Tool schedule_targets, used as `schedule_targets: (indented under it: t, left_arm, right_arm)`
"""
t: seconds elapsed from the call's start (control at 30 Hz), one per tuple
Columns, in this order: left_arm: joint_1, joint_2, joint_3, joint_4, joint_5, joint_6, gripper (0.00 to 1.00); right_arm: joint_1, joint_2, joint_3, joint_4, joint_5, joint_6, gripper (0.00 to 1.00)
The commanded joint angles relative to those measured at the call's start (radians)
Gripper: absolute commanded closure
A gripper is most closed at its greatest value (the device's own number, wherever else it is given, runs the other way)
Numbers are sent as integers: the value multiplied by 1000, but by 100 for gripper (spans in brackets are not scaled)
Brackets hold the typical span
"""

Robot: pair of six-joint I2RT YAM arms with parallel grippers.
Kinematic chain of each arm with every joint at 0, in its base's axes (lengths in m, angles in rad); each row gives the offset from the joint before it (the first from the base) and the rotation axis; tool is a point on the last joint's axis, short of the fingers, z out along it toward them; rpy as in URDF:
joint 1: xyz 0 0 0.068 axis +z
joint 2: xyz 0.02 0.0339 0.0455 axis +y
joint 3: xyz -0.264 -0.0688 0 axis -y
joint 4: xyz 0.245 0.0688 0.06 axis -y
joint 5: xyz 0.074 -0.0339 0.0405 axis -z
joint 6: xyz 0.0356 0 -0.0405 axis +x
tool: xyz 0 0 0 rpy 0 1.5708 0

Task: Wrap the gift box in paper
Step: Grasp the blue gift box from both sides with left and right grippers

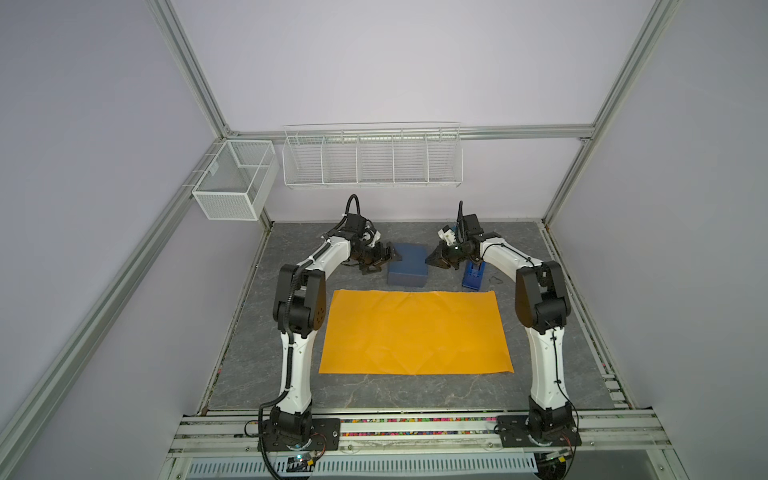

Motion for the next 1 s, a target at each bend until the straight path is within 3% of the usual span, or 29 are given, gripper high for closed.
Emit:
schedule_targets:
  t: [0.0, 0.73, 0.97]
  left_arm:
    - [2, -4, -34, 68, 60, -22, 0]
    - [-1, 48, -92, 232, 153, -129, 0]
    - [-3, 40, -95, 261, 152, -146, 13]
  right_arm:
    - [-7, 20, -43, -53, 69, 7, 88]
    - [-26, 27, -51, -59, 55, 3, 88]
    - [-25, 18, -50, -60, 56, -2, 87]
